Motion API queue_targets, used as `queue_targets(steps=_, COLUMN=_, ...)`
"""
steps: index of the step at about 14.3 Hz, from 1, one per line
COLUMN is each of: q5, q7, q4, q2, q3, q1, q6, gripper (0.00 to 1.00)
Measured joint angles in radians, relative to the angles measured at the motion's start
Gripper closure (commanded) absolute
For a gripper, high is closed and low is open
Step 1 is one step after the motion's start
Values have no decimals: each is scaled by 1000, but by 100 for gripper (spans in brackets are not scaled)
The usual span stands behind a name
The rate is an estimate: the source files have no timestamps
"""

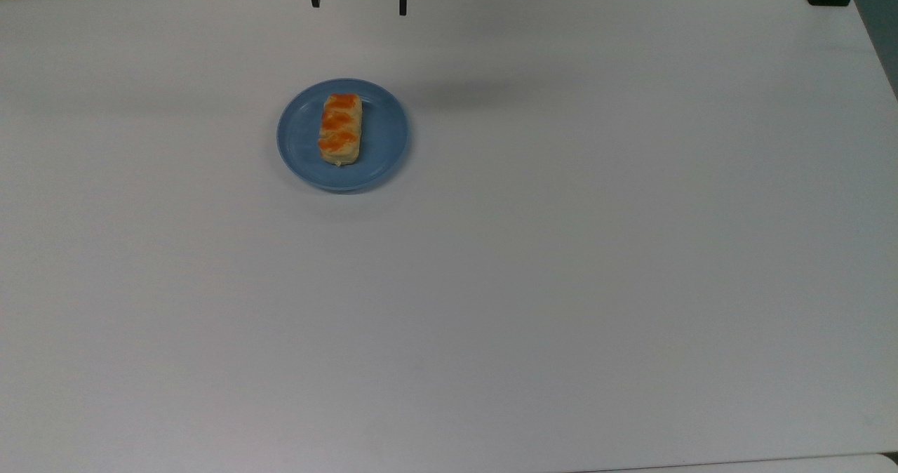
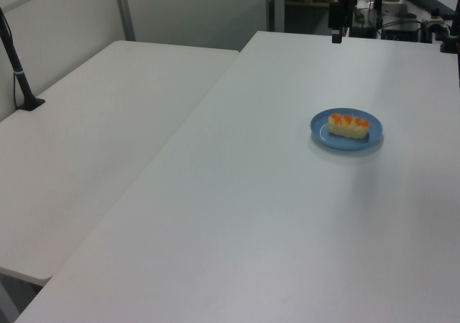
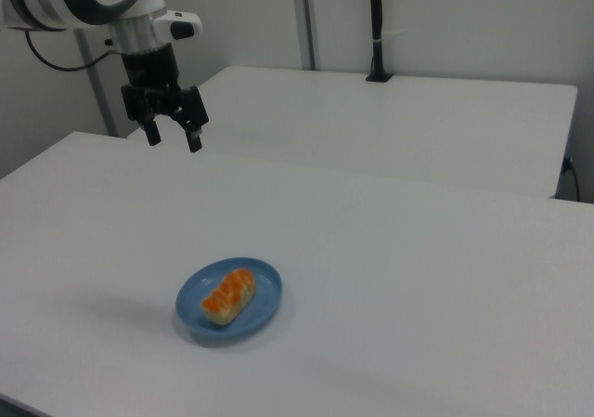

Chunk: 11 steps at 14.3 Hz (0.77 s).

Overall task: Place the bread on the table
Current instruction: 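Move the open gripper toward the bread on the blue plate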

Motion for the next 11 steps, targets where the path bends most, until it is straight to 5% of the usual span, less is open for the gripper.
queue_targets(steps=2, q5=0, q7=-5, q4=-17, q2=0, q3=-1, q1=-7, q6=8, gripper=0)
queue_targets(steps=5, q5=0, q7=-49, q4=-163, q2=19, q3=-6, q1=-74, q6=116, gripper=0)
queue_targets(steps=11, q5=0, q7=-56, q4=-170, q2=9, q3=-5, q1=-79, q6=126, gripper=0)
